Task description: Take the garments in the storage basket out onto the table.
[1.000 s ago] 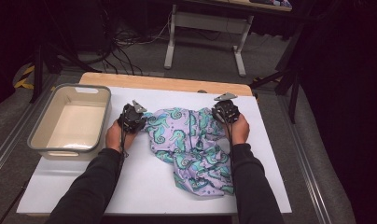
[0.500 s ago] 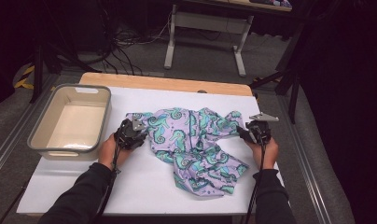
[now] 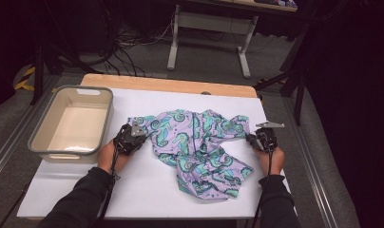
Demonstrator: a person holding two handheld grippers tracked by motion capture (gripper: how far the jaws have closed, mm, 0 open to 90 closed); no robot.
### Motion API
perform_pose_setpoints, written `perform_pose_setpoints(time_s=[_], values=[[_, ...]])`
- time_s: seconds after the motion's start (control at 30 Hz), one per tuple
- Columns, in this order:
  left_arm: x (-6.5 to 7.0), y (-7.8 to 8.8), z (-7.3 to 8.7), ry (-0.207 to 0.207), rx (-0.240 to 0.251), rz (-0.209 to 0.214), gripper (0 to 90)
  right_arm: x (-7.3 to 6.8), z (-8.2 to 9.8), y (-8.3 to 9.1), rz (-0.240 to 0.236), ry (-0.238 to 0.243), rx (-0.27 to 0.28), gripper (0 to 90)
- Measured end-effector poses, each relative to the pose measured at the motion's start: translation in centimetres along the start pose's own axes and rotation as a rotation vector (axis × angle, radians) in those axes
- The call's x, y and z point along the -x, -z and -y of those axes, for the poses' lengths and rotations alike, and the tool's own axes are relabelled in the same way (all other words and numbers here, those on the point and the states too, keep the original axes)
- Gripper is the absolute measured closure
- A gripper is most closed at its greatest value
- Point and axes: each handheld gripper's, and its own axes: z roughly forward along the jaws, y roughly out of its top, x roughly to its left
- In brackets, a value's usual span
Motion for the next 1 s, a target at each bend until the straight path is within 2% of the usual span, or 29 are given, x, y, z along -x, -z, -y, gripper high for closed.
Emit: perform_pose_setpoints(time_s=[0.03, 0.13, 0.27, 0.47, 0.57, 0.6, 0.67, 0.8, 0.87, 0.93, 1.0], values=[[0.1, 0.2, 0.1, -0.001, -0.003, 0.004, 87.6, -0.1, 0.1, 0.2, 0.021, 0.011, -0.001, 84.0], [0.3, 0.9, 0.4, -0.021, -0.002, -0.003, 87.6, -0.1, 0.5, 1.5, 0.045, 0.013, 0.022, 84.2], [0.7, 1.8, 0.8, -0.038, -0.001, -0.011, 87.3, -0.2, 1.4, 3.3, 0.053, 0.004, 0.047, 84.1], [1.1, 2.6, 1.1, -0.043, 0.023, -0.036, 85.4, -0.2, 2.5, 4.1, 0.073, 0.008, 0.04, 82.1], [1.2, 3.1, 1.2, -0.052, 0.032, -0.052, 78.6, 0.0, 2.8, 4.2, 0.073, -0.005, 0.049, 72.5], [1.2, 3.3, 1.2, -0.05, 0.045, -0.053, 76.8, 0.0, 2.9, 4.2, 0.073, -0.005, 0.052, 72.2], [1.3, 3.8, 1.1, -0.042, 0.078, -0.029, 74.6, 0.0, 2.9, 4.3, 0.074, -0.004, 0.063, 69.0], [2.0, 4.5, 1.1, -0.065, 0.121, -0.003, 63.7, -0.7, 2.6, 4.9, 0.049, 0.011, 0.111, 63.2], [2.4, 4.7, 1.0, -0.082, 0.137, 0.013, 56.9, -1.3, 2.5, 5.2, -0.003, 0.027, 0.143, 59.8], [2.8, 4.8, 0.9, -0.1, 0.153, 0.058, 49.4, -2.0, 2.3, 5.5, -0.041, 0.058, 0.162, 58.9], [3.2, 4.8, 0.8, -0.114, 0.172, 0.078, 46.3, -2.9, 2.2, 5.9, -0.08, 0.087, 0.178, 56.6]])
